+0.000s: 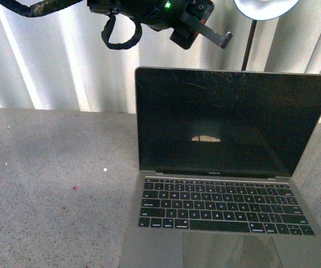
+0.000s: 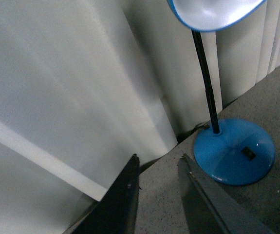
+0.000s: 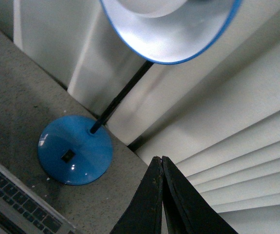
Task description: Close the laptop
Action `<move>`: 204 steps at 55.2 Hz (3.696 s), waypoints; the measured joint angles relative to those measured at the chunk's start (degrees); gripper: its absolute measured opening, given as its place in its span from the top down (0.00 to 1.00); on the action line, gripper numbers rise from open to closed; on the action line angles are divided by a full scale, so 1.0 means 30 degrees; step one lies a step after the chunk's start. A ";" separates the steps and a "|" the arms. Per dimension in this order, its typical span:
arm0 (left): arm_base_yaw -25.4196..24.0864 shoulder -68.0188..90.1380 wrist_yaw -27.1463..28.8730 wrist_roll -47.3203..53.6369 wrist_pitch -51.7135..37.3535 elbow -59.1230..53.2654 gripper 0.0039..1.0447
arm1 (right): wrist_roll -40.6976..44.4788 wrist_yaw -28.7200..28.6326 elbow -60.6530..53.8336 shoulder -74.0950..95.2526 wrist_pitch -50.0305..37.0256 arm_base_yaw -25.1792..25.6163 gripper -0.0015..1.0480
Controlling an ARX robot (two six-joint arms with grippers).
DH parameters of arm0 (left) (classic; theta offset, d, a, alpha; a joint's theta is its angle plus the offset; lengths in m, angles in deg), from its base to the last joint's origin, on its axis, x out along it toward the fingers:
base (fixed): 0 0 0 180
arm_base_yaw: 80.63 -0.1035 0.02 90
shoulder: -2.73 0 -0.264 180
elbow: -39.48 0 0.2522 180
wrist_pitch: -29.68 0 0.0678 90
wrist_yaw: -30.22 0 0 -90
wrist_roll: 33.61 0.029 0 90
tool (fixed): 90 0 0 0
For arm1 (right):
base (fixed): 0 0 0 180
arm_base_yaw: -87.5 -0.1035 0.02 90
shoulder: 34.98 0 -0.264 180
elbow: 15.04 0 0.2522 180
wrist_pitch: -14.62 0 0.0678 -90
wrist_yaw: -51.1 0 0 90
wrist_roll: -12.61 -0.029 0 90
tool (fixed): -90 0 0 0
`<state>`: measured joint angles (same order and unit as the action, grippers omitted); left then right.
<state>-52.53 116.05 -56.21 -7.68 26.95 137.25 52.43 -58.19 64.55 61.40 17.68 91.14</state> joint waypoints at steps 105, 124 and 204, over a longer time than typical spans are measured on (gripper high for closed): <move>0.0583 -0.1639 -0.2783 0.3067 0.7876 -0.2608 0.97 | 0.5996 -0.1574 -0.1100 0.0087 0.9158 -0.1938 0.97; 0.0525 -0.1800 -0.2812 0.2310 0.7497 -0.3621 0.97 | 0.6717 -0.1566 -0.1654 0.0102 0.9872 -0.2331 0.97; 0.0903 -0.1413 -0.4641 -0.2171 0.4925 -0.7424 0.97 | 0.7883 -0.1056 -0.3759 0.1632 0.9435 -0.3570 0.97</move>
<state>-49.82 111.81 -70.13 -14.19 41.72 114.98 76.07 -61.36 53.27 66.29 45.98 80.43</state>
